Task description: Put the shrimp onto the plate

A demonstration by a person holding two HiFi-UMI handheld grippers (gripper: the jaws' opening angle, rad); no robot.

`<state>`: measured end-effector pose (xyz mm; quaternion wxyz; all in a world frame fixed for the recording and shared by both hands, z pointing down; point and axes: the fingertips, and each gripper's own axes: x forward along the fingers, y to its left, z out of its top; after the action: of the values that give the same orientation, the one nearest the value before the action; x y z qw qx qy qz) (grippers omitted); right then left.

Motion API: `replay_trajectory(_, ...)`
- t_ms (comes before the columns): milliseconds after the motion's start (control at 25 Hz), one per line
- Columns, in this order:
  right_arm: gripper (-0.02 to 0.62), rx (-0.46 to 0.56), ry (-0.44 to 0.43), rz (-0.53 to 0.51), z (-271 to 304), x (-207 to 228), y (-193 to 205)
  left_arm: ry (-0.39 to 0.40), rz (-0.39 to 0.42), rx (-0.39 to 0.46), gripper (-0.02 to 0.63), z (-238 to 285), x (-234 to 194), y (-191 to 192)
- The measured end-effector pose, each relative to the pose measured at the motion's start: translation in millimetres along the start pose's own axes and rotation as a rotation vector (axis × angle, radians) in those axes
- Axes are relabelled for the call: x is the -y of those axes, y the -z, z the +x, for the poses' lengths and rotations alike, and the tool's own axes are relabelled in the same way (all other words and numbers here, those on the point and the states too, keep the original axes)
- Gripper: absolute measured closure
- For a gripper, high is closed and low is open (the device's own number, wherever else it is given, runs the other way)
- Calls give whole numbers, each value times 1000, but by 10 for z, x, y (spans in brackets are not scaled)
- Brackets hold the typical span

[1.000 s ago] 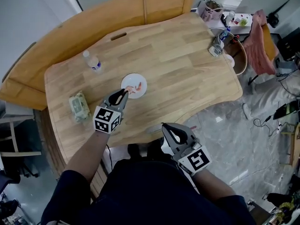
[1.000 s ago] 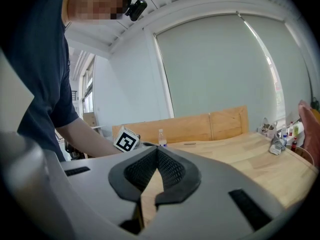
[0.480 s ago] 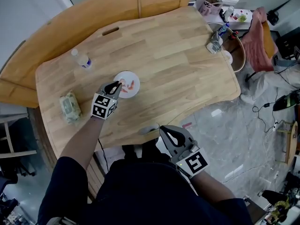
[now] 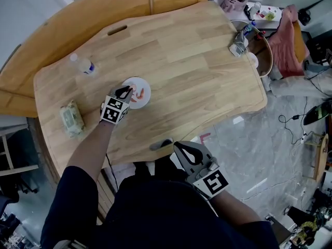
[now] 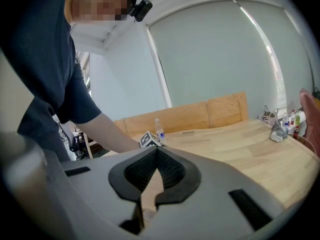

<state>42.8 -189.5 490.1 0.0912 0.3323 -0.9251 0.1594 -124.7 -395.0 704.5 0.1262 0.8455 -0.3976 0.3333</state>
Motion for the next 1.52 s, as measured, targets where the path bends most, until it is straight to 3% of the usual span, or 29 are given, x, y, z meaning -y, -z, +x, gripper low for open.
replay_trajectory(440, 584, -8, 1, 33, 15, 101, 64, 18, 48, -101, 548, 279, -33, 92)
replay_trajectory(1120, 584, -10, 25, 20, -48, 81, 66, 26, 74, -167, 546, 326, -38, 204)
replay_trajectory(1280, 584, -3, 27, 20, -78, 43, 53, 19, 73, -162, 542, 238, -40, 183)
replay_trajectory(1520, 584, 14, 21, 4, -89, -65, -29, 15, 45, -59, 543, -62, 40, -37)
